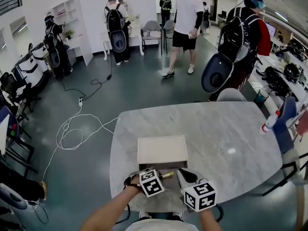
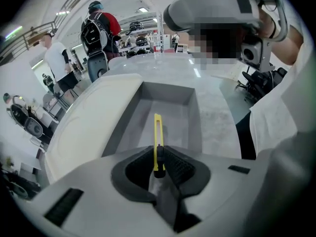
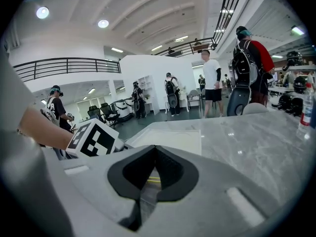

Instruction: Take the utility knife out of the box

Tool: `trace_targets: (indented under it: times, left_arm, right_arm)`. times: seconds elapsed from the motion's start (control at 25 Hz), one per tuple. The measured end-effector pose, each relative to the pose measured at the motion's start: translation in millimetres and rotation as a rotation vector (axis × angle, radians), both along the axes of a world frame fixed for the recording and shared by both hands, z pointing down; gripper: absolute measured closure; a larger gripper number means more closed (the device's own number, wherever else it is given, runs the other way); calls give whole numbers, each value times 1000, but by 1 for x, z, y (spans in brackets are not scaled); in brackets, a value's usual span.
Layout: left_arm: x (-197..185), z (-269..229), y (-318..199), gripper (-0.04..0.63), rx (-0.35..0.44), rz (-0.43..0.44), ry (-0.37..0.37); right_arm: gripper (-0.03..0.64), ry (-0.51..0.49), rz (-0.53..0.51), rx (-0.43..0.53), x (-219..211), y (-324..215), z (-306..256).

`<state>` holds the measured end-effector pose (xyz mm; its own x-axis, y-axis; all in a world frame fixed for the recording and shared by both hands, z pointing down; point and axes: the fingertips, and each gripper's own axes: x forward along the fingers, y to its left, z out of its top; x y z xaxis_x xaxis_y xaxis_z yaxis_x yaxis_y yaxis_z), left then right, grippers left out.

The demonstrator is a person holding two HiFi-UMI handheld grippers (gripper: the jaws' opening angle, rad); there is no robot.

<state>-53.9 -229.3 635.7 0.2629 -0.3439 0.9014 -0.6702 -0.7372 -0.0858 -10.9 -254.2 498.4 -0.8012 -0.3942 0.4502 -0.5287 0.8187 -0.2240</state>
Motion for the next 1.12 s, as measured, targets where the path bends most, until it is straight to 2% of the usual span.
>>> trace_targets:
  times: [0.52, 0.84, 1.12]
  left_arm:
    - [-3, -39, 4, 534, 119, -89, 65]
    - [-5, -66, 8, 534, 208, -182, 135]
    - [-19, -92, 5, 534, 285, -310, 203]
  right_arm:
    - [612, -11, -23, 12, -11, -2, -6]
    - [612, -36, -18, 26, -12, -5, -12]
    - [612, -58, -8, 38, -13, -8, -24]
